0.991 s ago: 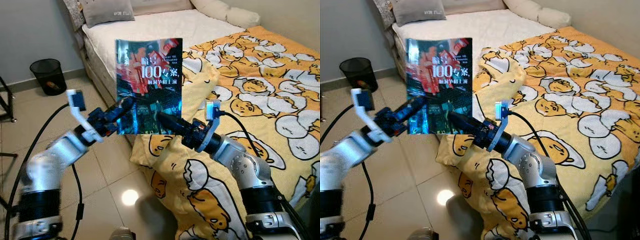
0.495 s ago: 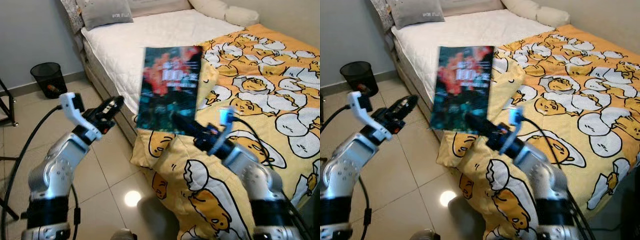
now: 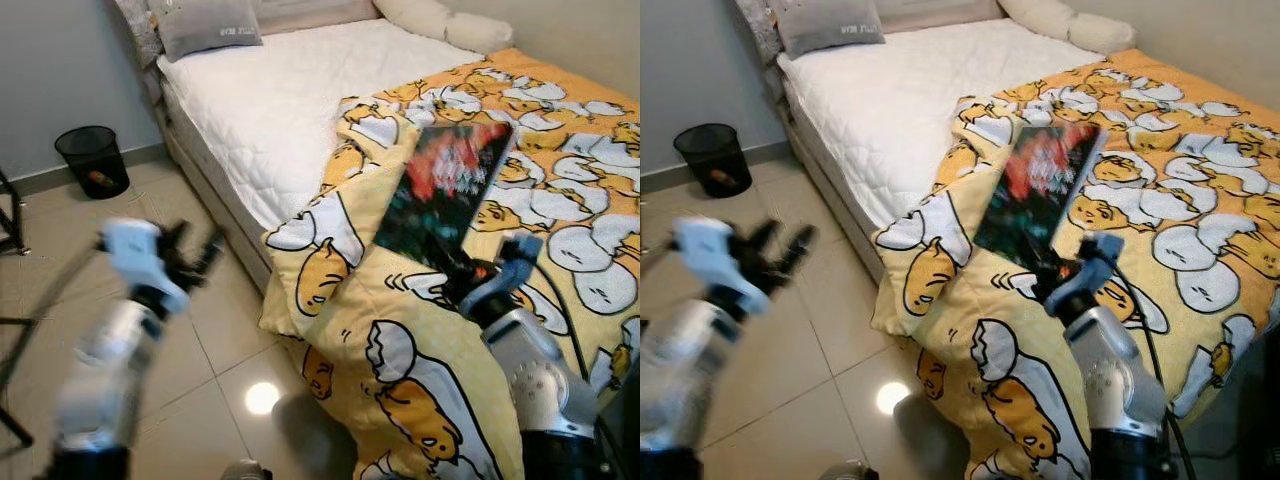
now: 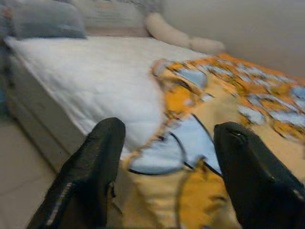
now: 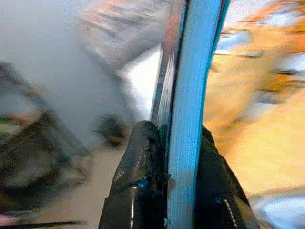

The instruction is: Clean up the room

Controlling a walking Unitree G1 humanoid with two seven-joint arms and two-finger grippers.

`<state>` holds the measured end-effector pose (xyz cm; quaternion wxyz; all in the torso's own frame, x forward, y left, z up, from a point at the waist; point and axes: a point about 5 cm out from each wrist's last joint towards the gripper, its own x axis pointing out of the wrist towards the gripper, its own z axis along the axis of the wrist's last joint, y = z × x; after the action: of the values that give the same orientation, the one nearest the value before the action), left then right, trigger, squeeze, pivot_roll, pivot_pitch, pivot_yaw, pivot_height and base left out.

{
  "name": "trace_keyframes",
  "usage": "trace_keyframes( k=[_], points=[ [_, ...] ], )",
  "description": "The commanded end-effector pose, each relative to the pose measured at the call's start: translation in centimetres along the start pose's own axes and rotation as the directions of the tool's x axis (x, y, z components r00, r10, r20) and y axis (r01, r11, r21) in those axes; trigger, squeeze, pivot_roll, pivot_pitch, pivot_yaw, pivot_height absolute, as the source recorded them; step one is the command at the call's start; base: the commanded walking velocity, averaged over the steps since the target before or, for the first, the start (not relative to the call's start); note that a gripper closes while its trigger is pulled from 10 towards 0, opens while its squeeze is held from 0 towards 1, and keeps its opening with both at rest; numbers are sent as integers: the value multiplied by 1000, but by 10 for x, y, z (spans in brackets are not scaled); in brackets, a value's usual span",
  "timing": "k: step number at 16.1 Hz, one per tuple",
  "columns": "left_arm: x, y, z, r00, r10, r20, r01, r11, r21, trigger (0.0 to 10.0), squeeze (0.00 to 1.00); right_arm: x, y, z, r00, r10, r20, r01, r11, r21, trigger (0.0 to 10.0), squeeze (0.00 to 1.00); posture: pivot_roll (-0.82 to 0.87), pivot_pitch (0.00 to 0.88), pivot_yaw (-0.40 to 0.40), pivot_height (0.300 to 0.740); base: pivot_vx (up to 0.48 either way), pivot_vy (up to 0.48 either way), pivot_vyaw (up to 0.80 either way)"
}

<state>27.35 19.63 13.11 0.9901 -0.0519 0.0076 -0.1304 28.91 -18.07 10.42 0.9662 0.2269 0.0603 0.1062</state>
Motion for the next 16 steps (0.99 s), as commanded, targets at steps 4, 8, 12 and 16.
trace_keyframes(
  k=[4, 8, 12, 16],
  points=[
    [6, -16, -7, 999, 6, -52, -1, 994, 111, 10000, 1000, 4, -9, -7, 955, -295, 21, 295, 948, -120, 0, 0, 67, 0, -11, 740, 0, 0, 0],
    [11, -5, -7, 995, 83, -46, -73, 980, 186, 10000, 1000, 15, 24, -13, 980, -194, 41, 198, 966, -165, 10000, 0, 43, 0, -6, 740, 0, 0, 0],
    [14, -4, -5, 995, 83, -50, -69, 968, 240, 10000, 1000, 19, 23, -15, 973, -230, 32, 232, 958, -168, 10000, 0, 78, 0, -18, 740, 0, 157, -373],
    [21, -3, -2, 994, 96, -44, -82, 964, 253, 10000, 1000, 25, 25, -15, 972, -235, 29, 236, 958, -162, 10000, 0, 76, 0, -4, 740, 0, 356, -800]
  ],
)
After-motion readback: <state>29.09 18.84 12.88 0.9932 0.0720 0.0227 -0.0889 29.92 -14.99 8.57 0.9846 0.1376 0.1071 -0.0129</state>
